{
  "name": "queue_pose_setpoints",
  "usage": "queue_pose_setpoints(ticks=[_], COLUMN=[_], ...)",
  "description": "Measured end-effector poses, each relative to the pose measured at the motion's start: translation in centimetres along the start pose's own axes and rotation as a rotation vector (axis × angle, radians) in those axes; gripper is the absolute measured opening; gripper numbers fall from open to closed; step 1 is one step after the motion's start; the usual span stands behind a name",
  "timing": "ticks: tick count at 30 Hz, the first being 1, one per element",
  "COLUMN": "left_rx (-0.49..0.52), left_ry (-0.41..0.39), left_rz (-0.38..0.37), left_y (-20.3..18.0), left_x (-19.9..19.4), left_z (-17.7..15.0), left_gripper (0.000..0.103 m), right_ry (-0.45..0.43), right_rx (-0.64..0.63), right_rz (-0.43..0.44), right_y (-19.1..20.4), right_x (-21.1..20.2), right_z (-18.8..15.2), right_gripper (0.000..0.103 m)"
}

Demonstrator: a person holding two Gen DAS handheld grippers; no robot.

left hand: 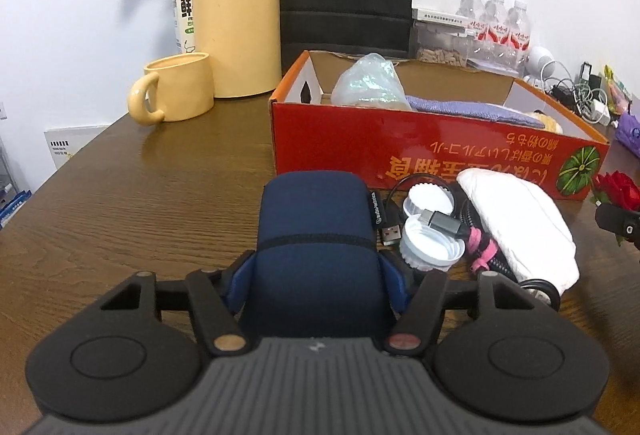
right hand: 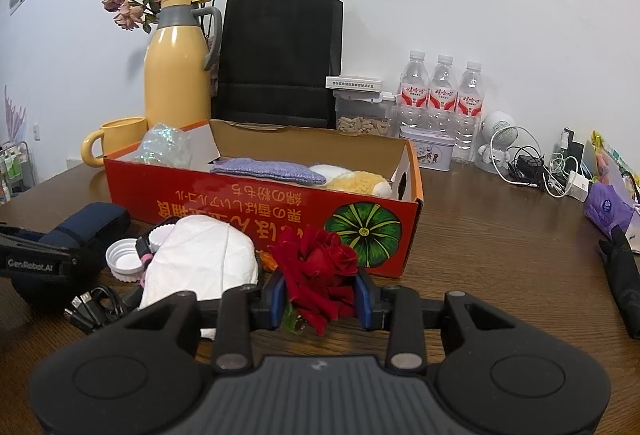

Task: Organize objects
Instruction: 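Grasp the navy blue case with the left tool while the right tool grasps the red rose, then carry the navy case and red rose into the cardboard box and open both tools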

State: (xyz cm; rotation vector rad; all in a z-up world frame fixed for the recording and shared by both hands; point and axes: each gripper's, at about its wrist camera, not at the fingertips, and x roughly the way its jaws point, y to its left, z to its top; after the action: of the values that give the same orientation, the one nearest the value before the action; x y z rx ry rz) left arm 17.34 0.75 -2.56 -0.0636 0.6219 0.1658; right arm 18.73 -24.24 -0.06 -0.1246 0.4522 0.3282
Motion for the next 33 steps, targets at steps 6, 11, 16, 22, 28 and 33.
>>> queue_pose_setpoints(ticks=[6,11,16,22,28,33], left_rx=[-0.013,-0.014,-0.018,0.005,0.022,0.02], left_ry=[-0.049,-0.109,-0.15,-0.205,-0.243,-0.25], left_rz=[-0.001,0.002,-0.018,-0.056,-0.112,-0.131], left_y=[0.2,0.2,0.1,-1.2,-3.7,-5.7], left_x=[-1.0,-2.3,-3.3,-4.5,-4.3,-2.5], left_z=[-0.2,0.1,1.3,4.0,7.8,10.8], left_gripper=[0.065,0.064,0.064,0.064,0.064,0.064], right_ry=[-0.015,-0.042,-0.076,-0.122,-0.181,-0.202], right_rx=[0.0,0.003,-0.016,-0.017,-0.043,-0.02], right_rz=[-0.001,0.007,0.029,0.054,0.063,0.073], right_y=[0.0,0.0,0.3,0.5,1.0,0.5], right_x=[-0.2,-0.6,-1.0,-1.5,-0.6,1.4], right_z=[0.0,-0.1,0.2,2.0,5.3,8.0], right_gripper=[0.033,0.033,0.033,0.033,0.033,0.033])
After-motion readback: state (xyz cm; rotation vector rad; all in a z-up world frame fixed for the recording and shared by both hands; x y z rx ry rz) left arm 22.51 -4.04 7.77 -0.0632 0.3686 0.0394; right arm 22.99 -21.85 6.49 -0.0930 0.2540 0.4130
